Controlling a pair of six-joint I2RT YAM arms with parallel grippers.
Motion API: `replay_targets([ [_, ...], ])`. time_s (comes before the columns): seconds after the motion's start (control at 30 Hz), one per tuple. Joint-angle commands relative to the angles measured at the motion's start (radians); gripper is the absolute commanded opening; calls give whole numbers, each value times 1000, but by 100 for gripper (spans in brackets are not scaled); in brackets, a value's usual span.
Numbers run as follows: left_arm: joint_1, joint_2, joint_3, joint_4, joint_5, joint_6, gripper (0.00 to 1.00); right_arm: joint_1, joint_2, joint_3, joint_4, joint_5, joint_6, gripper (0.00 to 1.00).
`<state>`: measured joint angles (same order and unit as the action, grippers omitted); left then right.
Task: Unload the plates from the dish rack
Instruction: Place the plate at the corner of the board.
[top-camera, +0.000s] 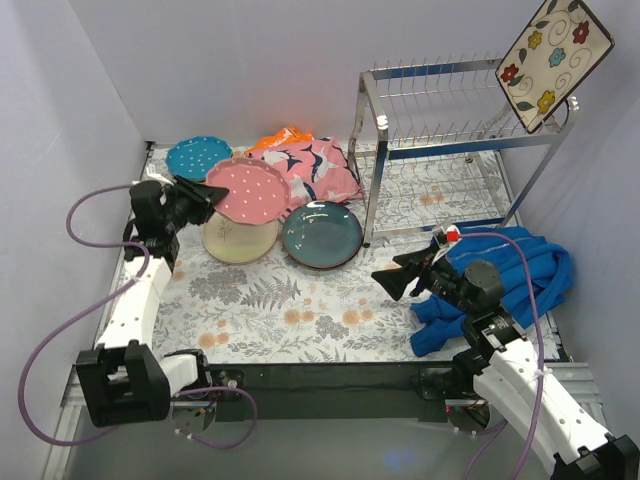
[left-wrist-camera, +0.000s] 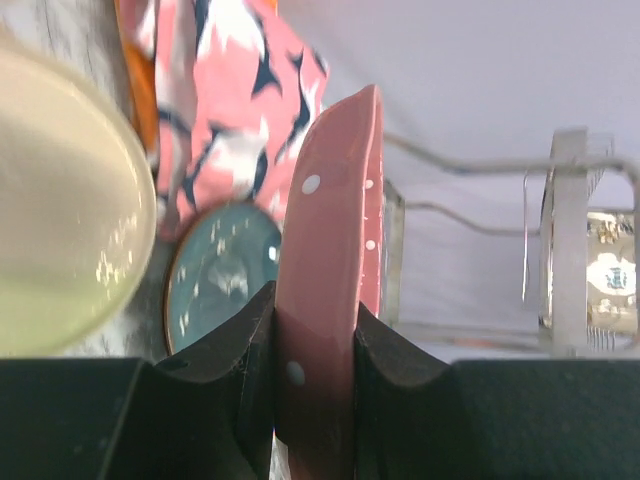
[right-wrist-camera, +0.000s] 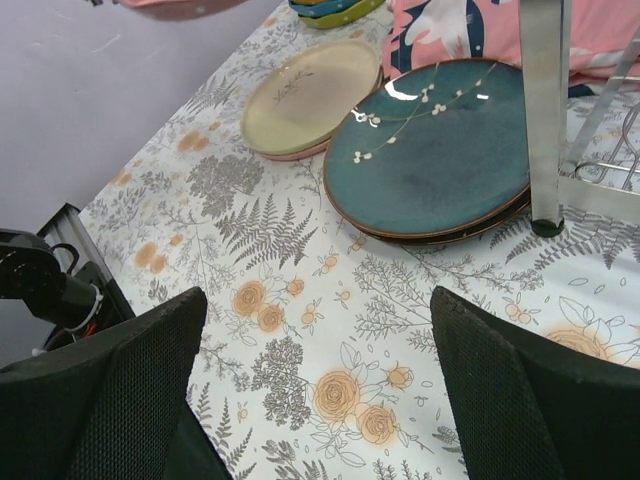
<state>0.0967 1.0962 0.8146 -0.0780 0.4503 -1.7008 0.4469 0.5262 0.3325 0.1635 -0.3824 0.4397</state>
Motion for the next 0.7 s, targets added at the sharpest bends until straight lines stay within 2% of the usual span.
replay_targets([
  [0.0, 64, 123, 202, 124, -108, 50, 0, -1, -44, 0, 33, 17, -48, 96],
  [0.07, 106, 180, 270, 145, -133, 43, 0, -2, -58, -10, 39, 25, -52, 96],
  [0.2, 202, 382, 389, 216, -79, -20, 0, -1, -101, -27, 39, 36, -52, 96],
  [0.33, 225, 649, 592, 208, 10, -26, 0, -1, -121, -24, 41, 27, -55, 96],
  [0.4, 232, 720, 711, 183, 57, -17, 0, -1, -132, -24, 39, 28, -58, 96],
  [0.47, 232, 801, 811, 156, 48, -2, 0, -1, -135, -35, 39, 37, -59, 96],
  [0.67, 230, 936, 946, 116, -31, 24, 0, -1, -108, -43, 48, 40, -61, 96],
])
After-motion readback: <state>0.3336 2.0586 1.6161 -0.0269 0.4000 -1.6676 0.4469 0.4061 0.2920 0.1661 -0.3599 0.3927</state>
